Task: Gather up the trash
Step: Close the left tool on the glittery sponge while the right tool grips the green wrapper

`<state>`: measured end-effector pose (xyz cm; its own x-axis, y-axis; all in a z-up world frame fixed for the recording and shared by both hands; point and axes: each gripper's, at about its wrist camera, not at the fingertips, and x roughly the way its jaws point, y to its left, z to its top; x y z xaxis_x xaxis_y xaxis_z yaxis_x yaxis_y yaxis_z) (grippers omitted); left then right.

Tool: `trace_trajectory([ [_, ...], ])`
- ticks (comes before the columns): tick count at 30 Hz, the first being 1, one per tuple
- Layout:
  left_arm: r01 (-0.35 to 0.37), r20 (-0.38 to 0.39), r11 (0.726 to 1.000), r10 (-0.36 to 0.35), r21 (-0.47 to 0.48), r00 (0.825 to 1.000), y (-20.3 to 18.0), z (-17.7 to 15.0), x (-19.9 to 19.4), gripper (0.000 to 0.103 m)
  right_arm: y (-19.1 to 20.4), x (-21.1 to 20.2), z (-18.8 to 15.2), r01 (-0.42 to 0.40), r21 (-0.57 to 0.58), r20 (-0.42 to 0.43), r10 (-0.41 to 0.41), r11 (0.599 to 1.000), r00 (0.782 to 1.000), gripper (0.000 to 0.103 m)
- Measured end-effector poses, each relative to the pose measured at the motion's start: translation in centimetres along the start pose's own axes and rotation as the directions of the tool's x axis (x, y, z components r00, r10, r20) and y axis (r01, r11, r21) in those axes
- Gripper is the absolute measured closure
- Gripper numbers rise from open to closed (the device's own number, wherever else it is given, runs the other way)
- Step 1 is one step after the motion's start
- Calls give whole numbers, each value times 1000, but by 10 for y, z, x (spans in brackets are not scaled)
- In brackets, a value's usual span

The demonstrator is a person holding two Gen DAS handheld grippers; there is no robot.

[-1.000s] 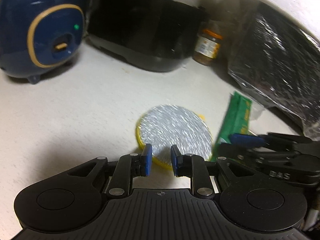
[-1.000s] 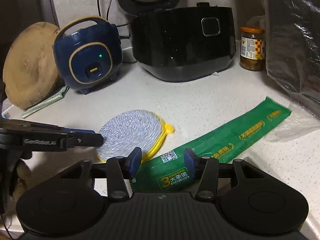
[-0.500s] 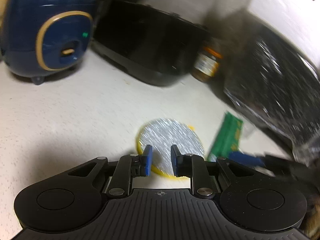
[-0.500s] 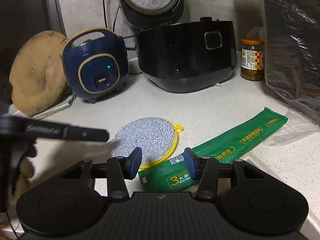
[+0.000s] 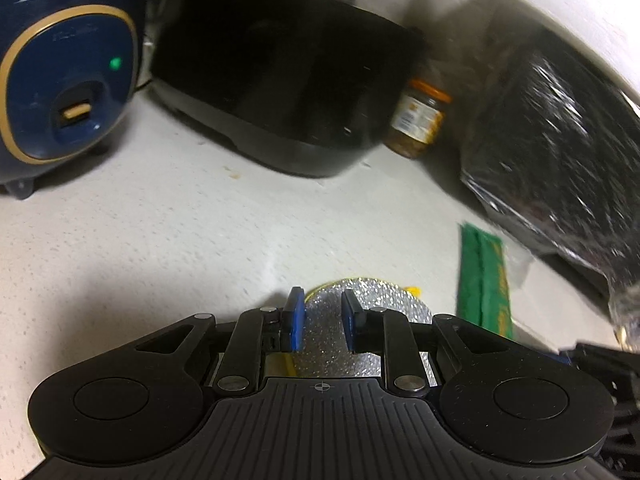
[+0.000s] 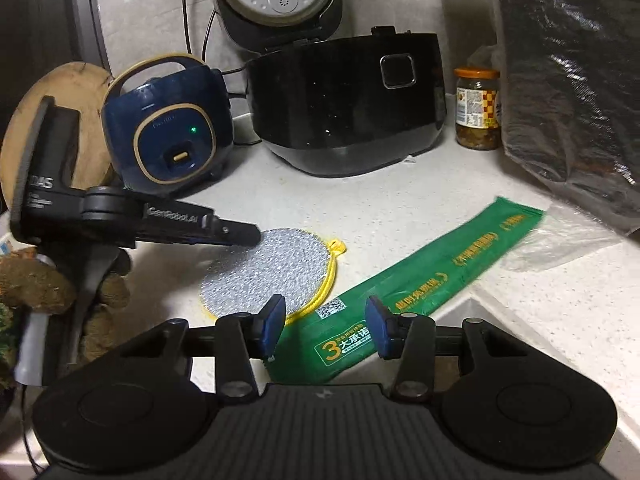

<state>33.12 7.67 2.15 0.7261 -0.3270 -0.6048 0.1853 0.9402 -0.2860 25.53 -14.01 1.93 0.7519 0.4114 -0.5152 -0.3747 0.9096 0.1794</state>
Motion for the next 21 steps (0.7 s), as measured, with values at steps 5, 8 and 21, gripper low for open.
trace_trajectory([
  [5,22,-25,999,-21,30,999,-11,-16,-13,80,-14,-13,-6,4,41,23,-5,999,1000,59],
  [8,45,-43,998,-43,54,998,-15,-24,-22,80,-29,-25,-10,-4,98,47,0,995,999,59],
  [21,91,-57,996,-92,-13,994,-5,-26,-25,80,-36,-10,-21,-62,157,1,63,986,998,61],
])
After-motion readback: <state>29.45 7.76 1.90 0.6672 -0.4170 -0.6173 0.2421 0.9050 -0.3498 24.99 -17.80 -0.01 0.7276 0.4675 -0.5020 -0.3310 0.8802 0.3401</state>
